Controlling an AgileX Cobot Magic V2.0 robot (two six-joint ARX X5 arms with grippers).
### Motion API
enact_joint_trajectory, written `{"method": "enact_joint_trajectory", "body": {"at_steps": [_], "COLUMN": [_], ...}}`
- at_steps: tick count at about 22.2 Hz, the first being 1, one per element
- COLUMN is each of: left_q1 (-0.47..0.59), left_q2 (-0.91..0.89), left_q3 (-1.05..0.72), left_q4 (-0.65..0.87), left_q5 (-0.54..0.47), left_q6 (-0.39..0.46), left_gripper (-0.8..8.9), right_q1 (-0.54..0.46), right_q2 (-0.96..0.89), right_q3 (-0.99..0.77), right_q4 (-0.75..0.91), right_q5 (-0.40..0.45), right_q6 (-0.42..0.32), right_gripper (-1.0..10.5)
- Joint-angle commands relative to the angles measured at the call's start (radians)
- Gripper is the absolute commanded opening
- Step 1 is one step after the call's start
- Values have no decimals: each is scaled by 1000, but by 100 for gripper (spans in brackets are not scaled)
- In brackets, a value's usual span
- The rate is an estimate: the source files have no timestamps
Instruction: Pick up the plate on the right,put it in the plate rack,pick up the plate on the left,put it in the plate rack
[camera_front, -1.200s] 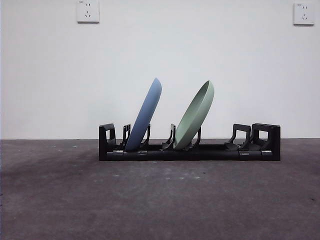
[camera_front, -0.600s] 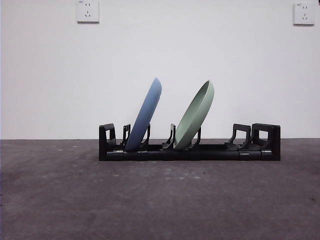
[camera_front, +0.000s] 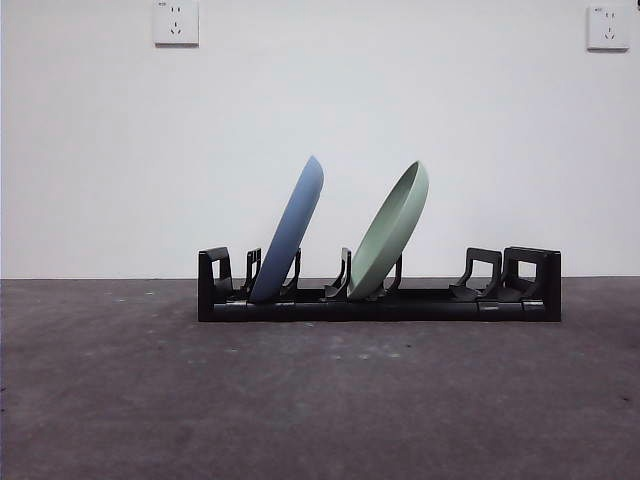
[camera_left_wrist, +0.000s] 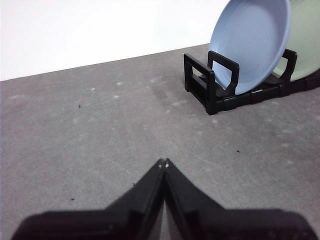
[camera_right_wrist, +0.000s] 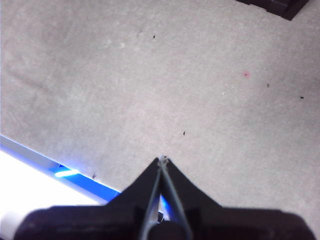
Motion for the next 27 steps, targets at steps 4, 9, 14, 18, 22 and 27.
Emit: {"method": "enact_joint_trajectory", "body": {"at_steps": [4, 9, 14, 18, 22, 27], "left_q1": [8, 8, 8, 8, 8, 8], "left_q2": [3, 13, 17, 17, 17, 17], "left_q3": [-12, -12, -12, -12, -12, -12], "left_q4": [15, 15, 15, 15, 15, 15], "left_q5": [6, 6, 6, 6, 6, 6], "left_q6": [-28, -27, -27, -28, -27, -28], "left_gripper": [-4, -4, -4, -4, -4, -4], "right_q1": [0, 0, 0, -13, -83, -297], "right_q2": [1, 1, 1, -22, -126, -370], "right_q3": [-4, -4, -4, -4, -6, -73], "right_q4": [92, 256, 391, 428, 484, 591], "right_q5": [1, 1, 1, 27, 49, 50], "right_q6": [5, 4, 5, 3, -75, -76], "right_gripper": [3, 3, 3, 3, 3, 3]}}
